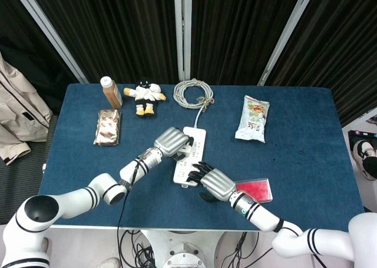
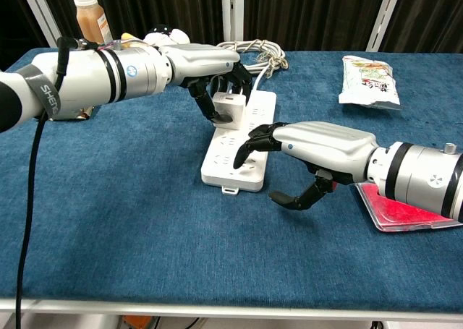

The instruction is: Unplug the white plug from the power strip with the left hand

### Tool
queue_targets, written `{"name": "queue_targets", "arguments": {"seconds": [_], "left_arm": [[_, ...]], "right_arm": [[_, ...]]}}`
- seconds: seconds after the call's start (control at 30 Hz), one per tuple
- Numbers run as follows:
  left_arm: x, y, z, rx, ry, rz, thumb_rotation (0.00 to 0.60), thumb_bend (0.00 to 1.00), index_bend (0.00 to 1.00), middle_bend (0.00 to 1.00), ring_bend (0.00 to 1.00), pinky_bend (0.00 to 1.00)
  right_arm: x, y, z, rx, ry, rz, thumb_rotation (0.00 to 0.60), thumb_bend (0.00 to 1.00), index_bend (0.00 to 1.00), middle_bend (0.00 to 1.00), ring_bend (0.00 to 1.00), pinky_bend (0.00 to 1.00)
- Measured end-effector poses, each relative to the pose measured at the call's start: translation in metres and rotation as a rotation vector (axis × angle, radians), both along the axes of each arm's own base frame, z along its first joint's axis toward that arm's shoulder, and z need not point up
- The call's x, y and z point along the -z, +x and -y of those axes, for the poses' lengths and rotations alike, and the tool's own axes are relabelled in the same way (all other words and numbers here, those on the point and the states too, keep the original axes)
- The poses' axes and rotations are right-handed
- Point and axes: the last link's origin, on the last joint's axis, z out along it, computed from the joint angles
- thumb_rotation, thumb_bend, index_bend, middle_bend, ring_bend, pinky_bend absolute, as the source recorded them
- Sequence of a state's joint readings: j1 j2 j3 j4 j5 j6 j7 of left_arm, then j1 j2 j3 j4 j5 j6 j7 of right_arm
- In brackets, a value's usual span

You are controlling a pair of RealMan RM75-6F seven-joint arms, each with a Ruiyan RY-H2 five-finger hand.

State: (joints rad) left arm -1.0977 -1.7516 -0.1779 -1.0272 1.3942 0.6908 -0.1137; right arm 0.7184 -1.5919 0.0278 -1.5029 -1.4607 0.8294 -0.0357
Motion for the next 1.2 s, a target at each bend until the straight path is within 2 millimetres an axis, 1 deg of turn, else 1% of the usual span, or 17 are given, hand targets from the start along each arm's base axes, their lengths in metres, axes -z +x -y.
{"name": "queue_targets", "arguments": {"seconds": [0.2,0.53,1.2], "left_arm": [[0.001,-0.007,-0.002,-0.027,-0.006,0.047,0.600,0.48,0.63,0.67,0.51,0.47],[-0.001,-0.021,-0.005,-0.056,0.004,0.112,0.600,0.49,0.65,0.69,0.53,0.48],[0.001,-0.035,-0.005,-0.037,0.036,0.181,0.600,0.51,0.68,0.72,0.55,0.50]], "right_arm": [[0.001,0.000,0.001,0.001,0.004,-0.004,0.600,0.38,0.25,0.20,0.03,0.05],[0.001,0.000,0.001,0.003,0.004,-0.011,0.600,0.38,0.25,0.20,0.03,0.05],[0.002,0.001,0.002,0.007,0.004,-0.018,0.600,0.38,0.25,0.20,0.03,0.05]]}}
